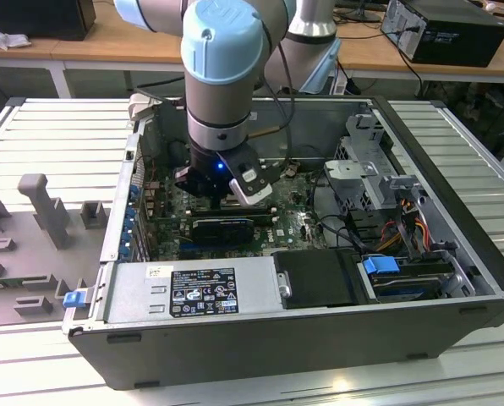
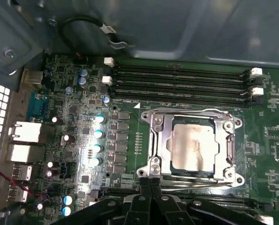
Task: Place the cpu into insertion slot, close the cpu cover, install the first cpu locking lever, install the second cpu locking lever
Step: 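Install the second cpu locking lever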
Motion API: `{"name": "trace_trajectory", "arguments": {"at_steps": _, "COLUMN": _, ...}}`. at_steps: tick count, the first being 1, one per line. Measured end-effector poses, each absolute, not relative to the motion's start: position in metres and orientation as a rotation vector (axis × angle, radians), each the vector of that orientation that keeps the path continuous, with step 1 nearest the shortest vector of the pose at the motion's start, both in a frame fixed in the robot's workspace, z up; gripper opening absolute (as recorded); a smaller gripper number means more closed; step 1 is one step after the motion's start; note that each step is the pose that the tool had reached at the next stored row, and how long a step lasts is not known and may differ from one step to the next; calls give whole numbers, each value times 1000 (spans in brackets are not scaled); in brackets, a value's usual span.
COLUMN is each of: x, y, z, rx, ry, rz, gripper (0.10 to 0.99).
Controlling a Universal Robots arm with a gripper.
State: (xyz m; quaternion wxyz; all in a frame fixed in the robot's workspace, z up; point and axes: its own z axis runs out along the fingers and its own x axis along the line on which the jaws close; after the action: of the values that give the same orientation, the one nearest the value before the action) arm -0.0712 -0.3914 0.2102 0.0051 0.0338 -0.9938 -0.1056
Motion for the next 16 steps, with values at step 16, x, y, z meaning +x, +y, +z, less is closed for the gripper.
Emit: {"name": "trace_trajectory", "arguments": {"at_steps": 16, "x": -74, "y": -395, "z": 194, "rx": 107, "ry": -3096, "rz": -476, "gripper": 106}}
